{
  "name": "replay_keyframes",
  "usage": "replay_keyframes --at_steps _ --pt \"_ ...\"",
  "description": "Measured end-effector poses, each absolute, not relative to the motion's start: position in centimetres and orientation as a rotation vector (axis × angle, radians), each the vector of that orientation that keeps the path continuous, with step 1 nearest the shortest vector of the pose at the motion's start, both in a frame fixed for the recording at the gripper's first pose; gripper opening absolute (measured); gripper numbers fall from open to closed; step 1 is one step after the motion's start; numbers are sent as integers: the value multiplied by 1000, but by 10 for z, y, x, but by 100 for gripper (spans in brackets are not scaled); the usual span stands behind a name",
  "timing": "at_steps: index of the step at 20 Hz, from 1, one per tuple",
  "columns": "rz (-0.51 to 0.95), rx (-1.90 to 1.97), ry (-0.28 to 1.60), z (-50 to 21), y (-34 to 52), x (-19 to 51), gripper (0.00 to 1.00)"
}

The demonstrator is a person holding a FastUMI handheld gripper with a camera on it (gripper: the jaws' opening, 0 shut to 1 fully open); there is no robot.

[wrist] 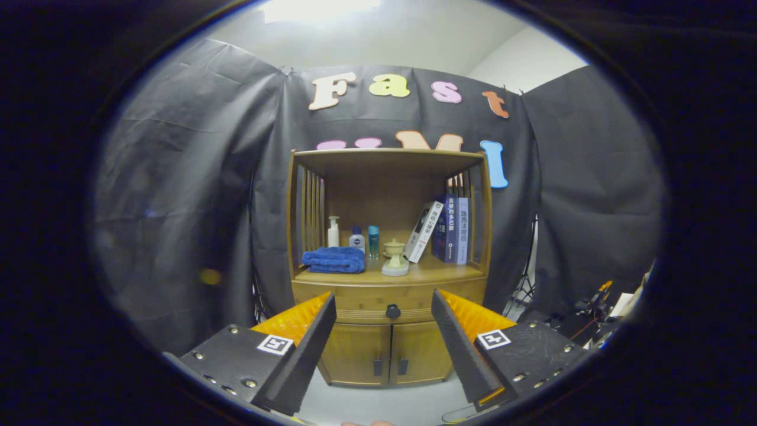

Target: Pull open the drawer, take out the items inside it, and place them on the countertop above the cabinet.

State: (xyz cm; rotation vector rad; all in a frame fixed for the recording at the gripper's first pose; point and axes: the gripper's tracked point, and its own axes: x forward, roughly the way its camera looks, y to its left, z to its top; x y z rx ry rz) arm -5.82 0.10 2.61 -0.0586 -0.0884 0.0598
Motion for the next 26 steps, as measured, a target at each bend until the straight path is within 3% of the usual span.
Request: replay_keyframes --at_steps 17,26 --pt "69 -62 -83 21 2 -70 97" --pt "53 -59 -90 21 -40 -79 97"
